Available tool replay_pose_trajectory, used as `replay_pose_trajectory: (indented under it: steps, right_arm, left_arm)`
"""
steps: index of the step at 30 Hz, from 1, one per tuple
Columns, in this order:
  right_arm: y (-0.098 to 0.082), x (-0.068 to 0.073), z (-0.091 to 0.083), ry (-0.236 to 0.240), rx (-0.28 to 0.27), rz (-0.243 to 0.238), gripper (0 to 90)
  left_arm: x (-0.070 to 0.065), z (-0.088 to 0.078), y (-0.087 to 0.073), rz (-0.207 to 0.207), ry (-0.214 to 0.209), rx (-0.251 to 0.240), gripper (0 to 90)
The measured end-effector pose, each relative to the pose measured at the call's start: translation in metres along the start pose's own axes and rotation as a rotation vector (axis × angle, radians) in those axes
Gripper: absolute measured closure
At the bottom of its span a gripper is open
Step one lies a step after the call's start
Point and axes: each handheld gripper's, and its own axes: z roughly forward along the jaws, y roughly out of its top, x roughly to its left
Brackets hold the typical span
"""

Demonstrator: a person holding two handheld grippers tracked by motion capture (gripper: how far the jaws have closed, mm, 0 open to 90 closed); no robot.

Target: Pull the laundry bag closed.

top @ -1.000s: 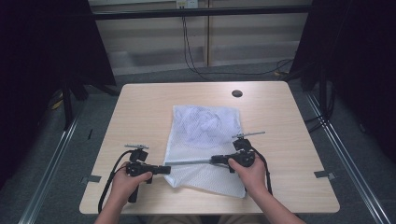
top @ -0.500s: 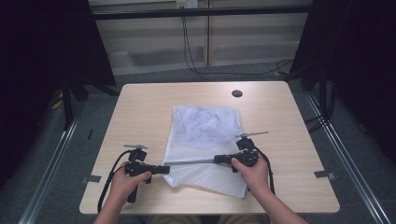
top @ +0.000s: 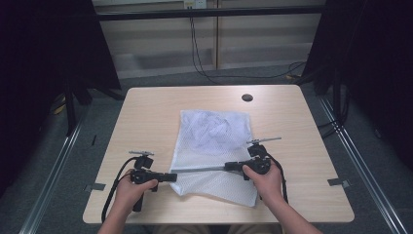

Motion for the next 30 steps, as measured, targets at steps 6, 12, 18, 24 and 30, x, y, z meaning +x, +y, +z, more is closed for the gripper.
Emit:
replay_pose_trajectory:
  steps: [6,12,18,24,30]
  right_arm:
    - [-0.0010,-0.0022,-0.0027,0.001,-0.003,0.006,86.9]
    - [-0.0011,-0.0024,-0.0026,0.000,-0.002,0.005,86.9]
    - [-0.0012,-0.0024,-0.0025,0.003,-0.002,0.005,86.9]
    - [-0.0021,-0.0047,-0.0043,-0.003,-0.001,0.002,86.9]
    - [-0.0033,-0.0055,-0.0064,0.002,-0.006,0.007,86.9]
  left_arm:
    - [-0.0004,0.0000,0.0003,0.002,-0.005,-0.002,88.2]
    - [-0.0010,-0.0001,-0.0001,0.003,-0.002,-0.002,88.2]
    - [-0.0006,-0.0009,-0.0003,0.002,-0.006,0.001,88.2]
    - [0.0001,-0.0019,-0.0008,-0.004,-0.005,0.001,88.2]
    - [0.0003,-0.0011,-0.0002,0.004,-0.003,0.010,88.2]
